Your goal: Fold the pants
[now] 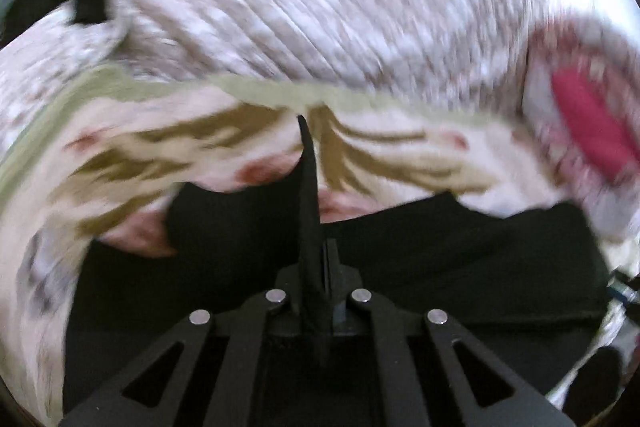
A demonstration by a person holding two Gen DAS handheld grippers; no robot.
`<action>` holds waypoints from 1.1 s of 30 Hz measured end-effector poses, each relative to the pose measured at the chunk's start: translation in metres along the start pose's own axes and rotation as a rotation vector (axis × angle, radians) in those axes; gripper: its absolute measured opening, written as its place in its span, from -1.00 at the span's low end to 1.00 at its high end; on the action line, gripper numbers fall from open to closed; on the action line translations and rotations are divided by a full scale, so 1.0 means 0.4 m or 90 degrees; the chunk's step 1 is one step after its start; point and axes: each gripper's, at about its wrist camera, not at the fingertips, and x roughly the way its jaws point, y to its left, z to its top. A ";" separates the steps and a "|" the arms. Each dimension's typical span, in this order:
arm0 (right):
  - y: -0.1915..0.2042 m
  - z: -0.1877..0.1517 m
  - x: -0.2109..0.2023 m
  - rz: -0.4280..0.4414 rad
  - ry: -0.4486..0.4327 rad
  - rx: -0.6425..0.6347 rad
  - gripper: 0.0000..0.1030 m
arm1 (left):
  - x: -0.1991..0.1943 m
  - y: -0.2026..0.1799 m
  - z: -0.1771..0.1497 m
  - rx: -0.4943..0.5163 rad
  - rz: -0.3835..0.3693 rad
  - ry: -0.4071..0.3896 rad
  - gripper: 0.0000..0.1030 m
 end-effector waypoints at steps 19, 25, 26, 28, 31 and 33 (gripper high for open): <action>-0.009 0.000 0.004 0.005 0.004 0.022 0.00 | -0.089 0.256 -0.173 -0.255 -0.037 0.005 -0.53; -0.031 0.013 0.001 -0.002 -0.020 0.046 0.00 | -0.098 0.278 -0.160 -0.262 -0.036 -0.018 -0.68; -0.036 0.016 0.003 0.000 -0.020 0.048 0.00 | -0.099 0.277 -0.159 -0.258 -0.035 -0.019 -0.72; -0.042 0.019 0.002 -0.001 -0.024 0.056 0.00 | -0.100 0.278 -0.159 -0.257 -0.032 -0.017 -0.76; -0.051 0.026 0.002 -0.005 -0.032 0.069 0.00 | -0.098 0.282 -0.156 -0.254 -0.028 -0.013 -0.82; -0.055 0.032 0.009 -0.010 -0.031 0.070 0.00 | -0.097 0.282 -0.155 -0.251 -0.028 -0.010 -0.85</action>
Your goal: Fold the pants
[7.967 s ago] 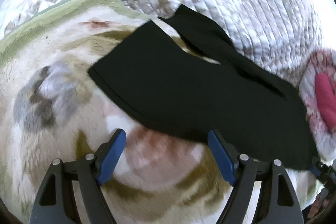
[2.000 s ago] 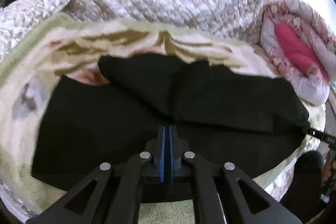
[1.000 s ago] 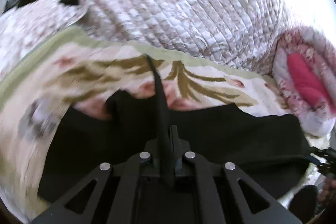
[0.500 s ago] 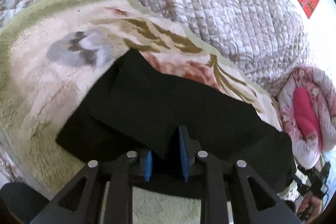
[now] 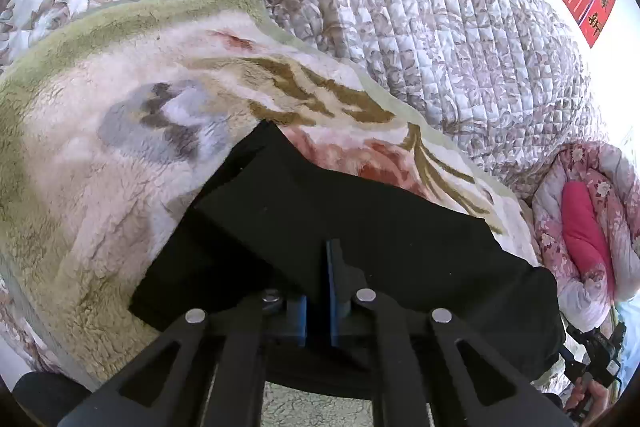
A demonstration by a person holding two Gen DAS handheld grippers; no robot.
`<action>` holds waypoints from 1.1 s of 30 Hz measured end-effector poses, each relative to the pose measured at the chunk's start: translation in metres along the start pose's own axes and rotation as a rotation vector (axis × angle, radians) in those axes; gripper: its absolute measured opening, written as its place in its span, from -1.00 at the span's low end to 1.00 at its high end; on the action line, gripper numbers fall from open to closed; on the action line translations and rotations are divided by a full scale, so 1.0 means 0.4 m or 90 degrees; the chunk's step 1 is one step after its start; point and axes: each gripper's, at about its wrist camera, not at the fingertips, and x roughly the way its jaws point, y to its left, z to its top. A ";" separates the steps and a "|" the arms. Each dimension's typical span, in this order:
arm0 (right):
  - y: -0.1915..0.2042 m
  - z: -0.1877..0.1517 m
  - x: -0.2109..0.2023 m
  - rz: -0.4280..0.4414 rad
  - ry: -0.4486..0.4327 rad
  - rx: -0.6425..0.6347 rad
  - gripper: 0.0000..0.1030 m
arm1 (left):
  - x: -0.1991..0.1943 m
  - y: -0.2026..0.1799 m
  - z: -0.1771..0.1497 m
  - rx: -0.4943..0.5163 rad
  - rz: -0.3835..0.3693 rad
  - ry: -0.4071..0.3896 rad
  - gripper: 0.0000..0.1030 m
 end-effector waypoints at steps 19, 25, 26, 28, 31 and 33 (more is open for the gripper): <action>0.094 0.045 -0.155 0.104 -0.060 -0.042 -0.85 | -0.128 -0.039 0.091 0.026 -0.026 -0.056 -0.92; -0.027 -0.006 -0.057 -0.010 0.017 -0.003 -0.85 | -0.055 0.036 0.017 0.002 0.025 0.021 -0.92; -0.039 -0.015 -0.051 -0.012 0.022 0.000 -0.85 | -0.043 0.047 0.001 -0.004 0.033 0.035 -0.92; -0.032 -0.015 -0.060 -0.011 0.015 -0.010 -0.85 | -0.036 0.057 -0.021 -0.009 0.040 0.047 -0.92; -0.008 -0.002 -0.075 -0.013 0.004 -0.035 -0.85 | -0.043 0.050 -0.022 0.005 0.044 0.041 -0.92; -0.001 -0.001 -0.076 -0.020 0.005 -0.046 -0.85 | -0.051 0.044 -0.014 0.013 0.043 0.032 -0.91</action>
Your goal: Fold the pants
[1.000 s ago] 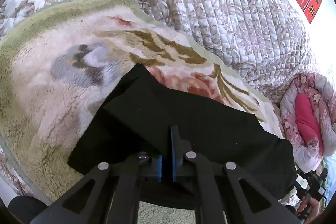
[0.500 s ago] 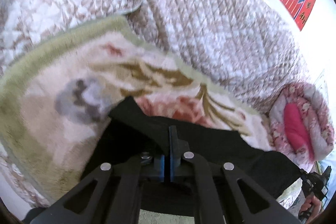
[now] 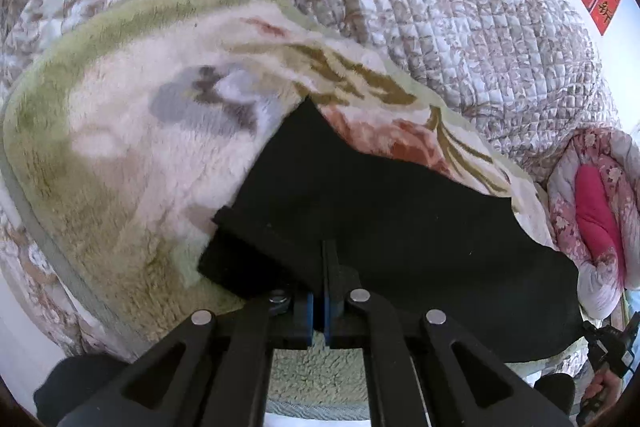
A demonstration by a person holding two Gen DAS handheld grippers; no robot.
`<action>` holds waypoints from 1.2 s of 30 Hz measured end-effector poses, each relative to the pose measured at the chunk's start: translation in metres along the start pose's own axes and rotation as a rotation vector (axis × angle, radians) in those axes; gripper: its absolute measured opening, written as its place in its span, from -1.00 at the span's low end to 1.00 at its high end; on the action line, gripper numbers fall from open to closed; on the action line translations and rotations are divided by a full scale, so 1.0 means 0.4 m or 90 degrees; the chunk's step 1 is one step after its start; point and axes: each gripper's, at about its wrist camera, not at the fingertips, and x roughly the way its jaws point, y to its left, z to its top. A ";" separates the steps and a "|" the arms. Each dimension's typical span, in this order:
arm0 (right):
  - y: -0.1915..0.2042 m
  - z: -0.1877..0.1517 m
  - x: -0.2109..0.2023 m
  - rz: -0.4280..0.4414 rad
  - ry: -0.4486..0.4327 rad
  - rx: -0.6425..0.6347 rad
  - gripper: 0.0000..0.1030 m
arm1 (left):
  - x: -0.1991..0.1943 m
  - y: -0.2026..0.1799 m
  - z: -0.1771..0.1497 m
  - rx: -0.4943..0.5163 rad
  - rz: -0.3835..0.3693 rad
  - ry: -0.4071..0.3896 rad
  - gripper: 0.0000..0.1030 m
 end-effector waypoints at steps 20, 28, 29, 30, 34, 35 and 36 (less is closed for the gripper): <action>0.225 -0.058 0.080 0.014 0.014 -0.258 -0.38 | 0.012 -0.110 0.092 0.091 -0.035 -0.027 -0.31; 0.250 -0.059 0.183 -0.002 0.041 -0.331 -0.38 | 0.198 -0.192 0.059 0.184 0.014 0.017 -0.30; 0.244 -0.050 0.183 0.002 0.039 -0.320 -0.38 | 0.205 -0.191 0.067 0.183 0.027 0.017 -0.30; 0.241 -0.042 0.182 -0.003 0.036 -0.312 -0.38 | 0.214 -0.190 0.077 0.179 0.033 0.018 -0.30; 0.267 -0.041 0.171 -0.017 0.024 -0.321 -0.38 | 0.214 -0.188 0.101 0.171 0.055 0.028 -0.31; 0.277 -0.043 0.167 -0.017 0.018 -0.331 -0.36 | 0.208 -0.191 0.103 0.165 0.048 0.026 -0.32; 0.285 -0.044 0.161 -0.017 0.014 -0.341 -0.35 | 0.194 -0.198 0.102 0.161 0.034 0.020 -0.32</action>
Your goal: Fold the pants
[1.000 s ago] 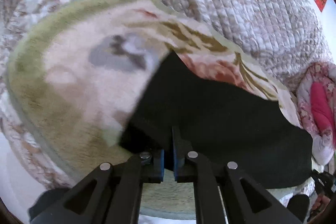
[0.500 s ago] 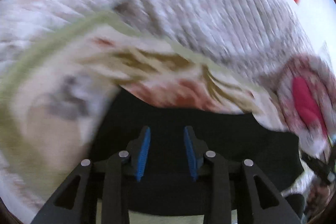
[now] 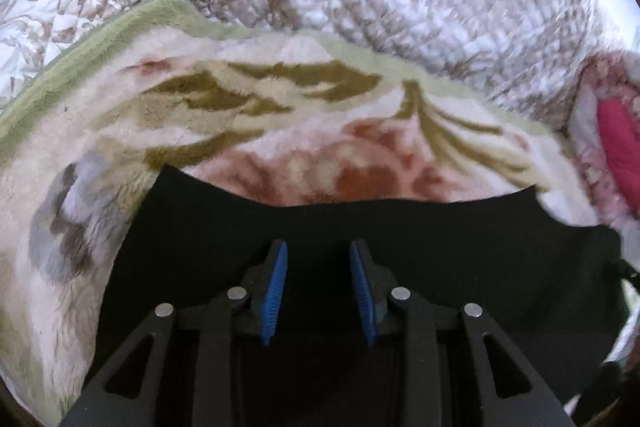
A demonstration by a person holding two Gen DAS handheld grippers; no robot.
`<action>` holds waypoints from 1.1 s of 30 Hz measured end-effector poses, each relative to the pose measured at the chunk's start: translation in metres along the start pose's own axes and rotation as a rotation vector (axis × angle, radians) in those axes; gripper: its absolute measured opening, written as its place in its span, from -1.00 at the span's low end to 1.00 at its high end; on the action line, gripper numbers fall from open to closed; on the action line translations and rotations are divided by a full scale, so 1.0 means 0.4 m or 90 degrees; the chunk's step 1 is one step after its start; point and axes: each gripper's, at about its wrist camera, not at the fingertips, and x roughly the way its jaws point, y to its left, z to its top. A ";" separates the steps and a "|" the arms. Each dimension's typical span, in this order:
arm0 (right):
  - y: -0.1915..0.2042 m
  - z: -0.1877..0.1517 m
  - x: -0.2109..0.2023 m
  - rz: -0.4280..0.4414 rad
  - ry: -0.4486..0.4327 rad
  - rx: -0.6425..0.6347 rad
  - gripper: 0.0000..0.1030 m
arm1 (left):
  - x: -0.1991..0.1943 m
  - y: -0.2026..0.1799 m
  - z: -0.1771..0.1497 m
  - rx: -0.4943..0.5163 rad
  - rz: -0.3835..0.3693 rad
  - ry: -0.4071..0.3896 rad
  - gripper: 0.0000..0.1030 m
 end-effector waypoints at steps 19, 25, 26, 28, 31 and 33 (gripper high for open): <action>0.187 -0.099 0.021 0.038 0.053 -0.174 -0.19 | -0.042 -0.215 -0.111 0.128 -0.051 0.002 -0.31; 0.238 -0.144 -0.019 0.058 0.040 -0.207 -0.19 | -0.099 -0.209 -0.128 0.129 -0.022 -0.010 -0.31; 0.245 -0.155 -0.019 0.063 0.044 -0.210 -0.19 | -0.108 -0.208 -0.135 0.128 -0.022 -0.010 -0.31; 0.253 -0.170 -0.017 0.066 0.050 -0.213 -0.19 | -0.122 -0.207 -0.151 0.129 -0.020 -0.007 -0.31; 0.270 -0.189 -0.019 0.070 0.056 -0.217 -0.19 | -0.135 -0.208 -0.176 0.134 -0.021 -0.001 -0.31; 0.282 -0.203 -0.016 0.070 0.060 -0.229 -0.19 | -0.129 -0.207 -0.192 0.136 -0.019 0.009 -0.31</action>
